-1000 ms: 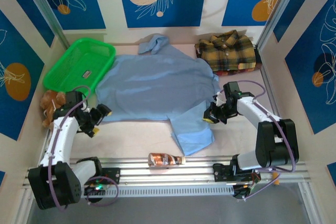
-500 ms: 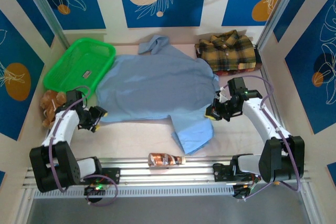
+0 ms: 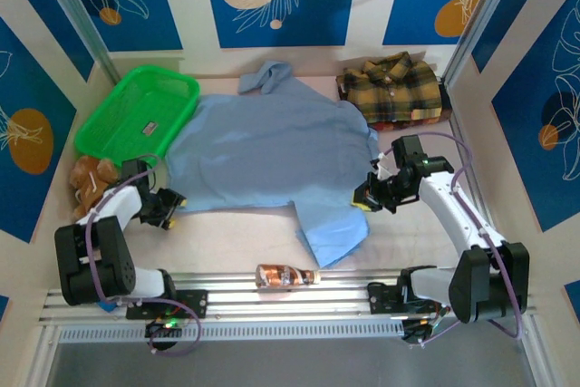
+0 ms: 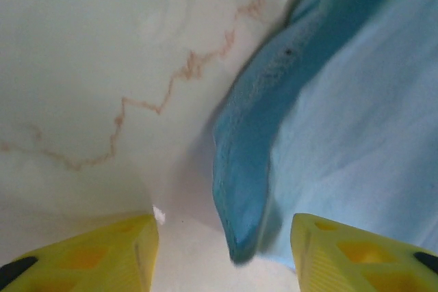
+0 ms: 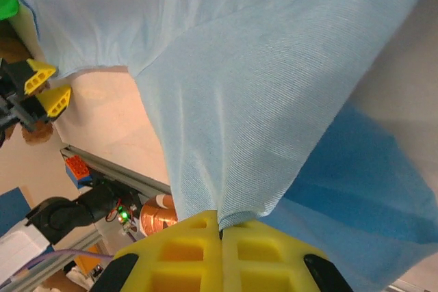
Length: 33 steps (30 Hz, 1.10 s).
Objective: Fold and stack the long sleeve shirts
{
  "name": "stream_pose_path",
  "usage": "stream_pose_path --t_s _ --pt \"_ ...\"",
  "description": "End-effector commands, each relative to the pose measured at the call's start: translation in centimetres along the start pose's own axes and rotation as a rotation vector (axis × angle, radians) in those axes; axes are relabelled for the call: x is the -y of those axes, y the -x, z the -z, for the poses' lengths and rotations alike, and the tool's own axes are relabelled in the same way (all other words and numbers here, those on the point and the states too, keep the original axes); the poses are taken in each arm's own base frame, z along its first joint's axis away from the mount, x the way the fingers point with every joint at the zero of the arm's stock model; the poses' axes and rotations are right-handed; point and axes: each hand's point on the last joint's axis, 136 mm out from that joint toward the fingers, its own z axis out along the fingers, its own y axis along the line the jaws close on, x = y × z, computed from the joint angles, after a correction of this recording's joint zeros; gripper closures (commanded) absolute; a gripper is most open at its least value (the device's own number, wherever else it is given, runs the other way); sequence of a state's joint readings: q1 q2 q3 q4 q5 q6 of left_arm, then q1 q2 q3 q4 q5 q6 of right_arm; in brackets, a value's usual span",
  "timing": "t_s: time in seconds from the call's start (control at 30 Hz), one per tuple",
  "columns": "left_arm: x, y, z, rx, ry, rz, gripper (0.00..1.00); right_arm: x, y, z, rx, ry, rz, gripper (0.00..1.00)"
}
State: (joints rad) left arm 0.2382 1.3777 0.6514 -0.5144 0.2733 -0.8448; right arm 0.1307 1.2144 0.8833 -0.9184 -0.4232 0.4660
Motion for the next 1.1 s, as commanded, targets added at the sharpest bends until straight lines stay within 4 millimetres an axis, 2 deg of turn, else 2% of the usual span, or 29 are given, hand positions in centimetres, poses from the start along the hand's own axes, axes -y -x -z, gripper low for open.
stream_pose_path --t_s 0.0,0.13,0.2,0.27,0.53,0.83,1.07 --pt "-0.2 1.6 -0.8 0.059 0.007 0.027 0.52 -1.9 -1.4 1.0 -0.032 0.056 0.008 1.0" --pt "0.0 2.3 -1.4 0.066 0.016 0.006 0.71 -2.8 -2.4 1.6 -0.055 0.074 0.017 1.0" --pt "0.0 2.5 -1.3 0.074 0.023 -0.005 0.84 -3.3 -2.7 2.0 -0.056 0.082 0.024 1.0" --pt "0.1 2.5 -1.0 0.079 0.019 -0.016 0.92 -3.8 -2.7 2.4 -0.05 0.086 0.027 1.0" --pt "0.9 2.3 1.0 0.101 -0.01 -0.048 1.0 -4.6 -0.1 2.4 -0.048 0.053 0.014 1.0" --pt "3.8 1.9 4.1 0.098 -0.106 -0.08 1.0 -4.6 5.3 2.6 -0.046 -0.02 0.028 1.0" --pt "4.5 2.3 5.0 0.092 -0.104 -0.092 1.0 -4.4 9.5 3.9 -0.005 -0.031 0.038 1.0"
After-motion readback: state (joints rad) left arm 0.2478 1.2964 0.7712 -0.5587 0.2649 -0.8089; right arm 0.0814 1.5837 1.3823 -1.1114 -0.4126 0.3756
